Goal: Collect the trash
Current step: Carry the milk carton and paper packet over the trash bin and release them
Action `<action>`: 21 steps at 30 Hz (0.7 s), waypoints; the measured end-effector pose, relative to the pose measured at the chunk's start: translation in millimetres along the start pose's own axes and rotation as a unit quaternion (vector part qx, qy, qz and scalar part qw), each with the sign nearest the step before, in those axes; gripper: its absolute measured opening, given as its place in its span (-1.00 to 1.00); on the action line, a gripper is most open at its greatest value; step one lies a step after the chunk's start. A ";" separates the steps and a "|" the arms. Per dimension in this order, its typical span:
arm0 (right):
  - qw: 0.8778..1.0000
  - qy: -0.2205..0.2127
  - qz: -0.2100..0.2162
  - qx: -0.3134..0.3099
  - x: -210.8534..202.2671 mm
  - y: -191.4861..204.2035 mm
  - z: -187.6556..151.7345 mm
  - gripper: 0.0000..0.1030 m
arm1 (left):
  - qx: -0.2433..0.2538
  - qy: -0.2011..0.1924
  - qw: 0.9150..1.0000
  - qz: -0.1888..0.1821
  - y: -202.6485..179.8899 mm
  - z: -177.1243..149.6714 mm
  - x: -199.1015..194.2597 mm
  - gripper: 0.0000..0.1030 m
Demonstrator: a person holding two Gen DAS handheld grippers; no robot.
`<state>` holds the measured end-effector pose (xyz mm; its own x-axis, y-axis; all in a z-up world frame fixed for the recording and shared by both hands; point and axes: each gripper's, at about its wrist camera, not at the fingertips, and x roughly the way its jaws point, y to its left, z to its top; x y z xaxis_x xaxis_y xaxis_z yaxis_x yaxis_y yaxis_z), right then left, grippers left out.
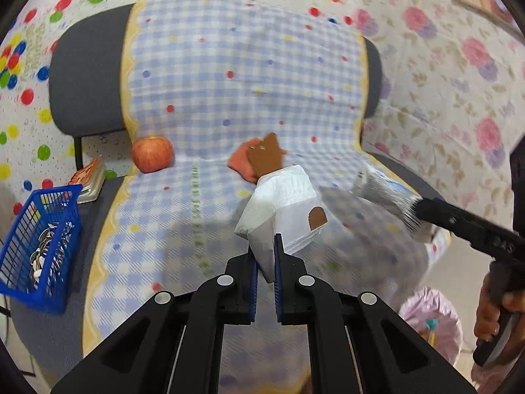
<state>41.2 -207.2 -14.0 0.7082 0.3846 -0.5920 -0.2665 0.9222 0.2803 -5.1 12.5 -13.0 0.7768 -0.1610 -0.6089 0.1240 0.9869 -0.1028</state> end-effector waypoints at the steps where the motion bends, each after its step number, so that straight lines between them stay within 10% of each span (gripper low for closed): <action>1: 1.000 0.001 -0.002 0.000 -2.7 -0.3 -2.7 0.39 | 0.006 0.001 1.000 -0.003 -6.1 -3.2 -1.0 -0.83; 21: 0.992 -0.019 -0.119 0.025 -114.0 -53.4 -64.8 0.39 | 0.123 0.037 0.985 -0.114 -145.9 -37.7 -7.5 -0.83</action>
<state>-67.7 -297.6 -10.4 0.7721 0.1534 -0.6167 -0.0572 0.9833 0.1730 -52.3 -130.5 -23.0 0.6652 -0.3705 -0.6483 0.4433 0.8946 -0.0564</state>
